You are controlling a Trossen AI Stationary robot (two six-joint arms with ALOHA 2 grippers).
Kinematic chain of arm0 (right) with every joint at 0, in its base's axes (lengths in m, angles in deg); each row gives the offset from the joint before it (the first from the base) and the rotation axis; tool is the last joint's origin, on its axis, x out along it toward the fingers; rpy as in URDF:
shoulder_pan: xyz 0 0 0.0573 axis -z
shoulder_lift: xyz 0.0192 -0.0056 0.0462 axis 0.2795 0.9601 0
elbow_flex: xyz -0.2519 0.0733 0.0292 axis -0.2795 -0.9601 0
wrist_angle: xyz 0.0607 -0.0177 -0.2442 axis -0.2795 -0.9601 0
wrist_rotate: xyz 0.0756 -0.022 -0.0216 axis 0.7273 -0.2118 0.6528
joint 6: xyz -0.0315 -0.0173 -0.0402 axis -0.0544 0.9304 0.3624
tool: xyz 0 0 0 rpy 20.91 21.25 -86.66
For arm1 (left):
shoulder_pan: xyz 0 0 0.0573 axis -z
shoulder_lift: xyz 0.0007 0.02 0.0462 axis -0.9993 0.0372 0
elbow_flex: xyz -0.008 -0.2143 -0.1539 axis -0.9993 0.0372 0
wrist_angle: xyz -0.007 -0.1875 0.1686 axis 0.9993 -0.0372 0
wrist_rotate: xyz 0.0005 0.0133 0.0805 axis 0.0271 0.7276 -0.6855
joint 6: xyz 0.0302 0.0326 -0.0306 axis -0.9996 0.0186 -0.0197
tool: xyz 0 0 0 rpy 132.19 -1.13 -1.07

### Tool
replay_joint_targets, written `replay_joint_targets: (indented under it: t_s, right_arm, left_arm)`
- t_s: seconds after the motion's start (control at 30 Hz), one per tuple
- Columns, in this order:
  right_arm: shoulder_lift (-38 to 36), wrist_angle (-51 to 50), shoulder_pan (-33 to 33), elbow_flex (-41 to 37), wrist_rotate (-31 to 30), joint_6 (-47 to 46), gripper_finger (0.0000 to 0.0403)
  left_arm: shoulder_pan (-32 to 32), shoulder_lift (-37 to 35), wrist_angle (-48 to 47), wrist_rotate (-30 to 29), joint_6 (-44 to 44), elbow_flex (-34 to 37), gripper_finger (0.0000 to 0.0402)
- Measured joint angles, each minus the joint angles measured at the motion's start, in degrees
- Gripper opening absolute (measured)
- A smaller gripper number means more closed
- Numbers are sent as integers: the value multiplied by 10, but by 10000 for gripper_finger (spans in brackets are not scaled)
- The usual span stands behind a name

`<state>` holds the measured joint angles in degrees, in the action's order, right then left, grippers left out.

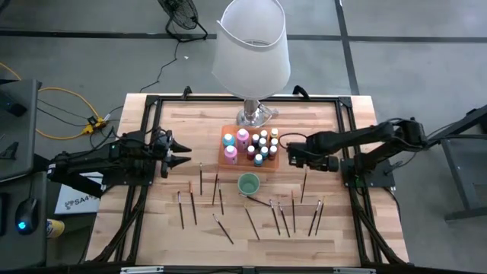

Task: Pick & Place Paint Supplies
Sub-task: Put the orange paintbrushes into the green cup

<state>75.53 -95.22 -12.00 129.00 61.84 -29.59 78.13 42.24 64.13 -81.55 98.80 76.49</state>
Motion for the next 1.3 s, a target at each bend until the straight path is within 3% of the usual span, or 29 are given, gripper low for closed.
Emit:
replay_joint_targets:
  t_s: [0.2,0.53,1.0,1.3]
  right_arm:
    - [0,45,38,-38,7,59,250]
    - [0,92,57,-61,-29,122,250]
    - [0,141,51,-87,-25,103,250]
    - [0,148,49,-86,-1,43,250]
  left_arm:
    - [0,0,-4,0,0,0,172]
    - [0,0,-4,0,0,0,172]
    - [0,0,-4,-1,0,0,172]
    - [0,0,-4,-1,0,0,172]
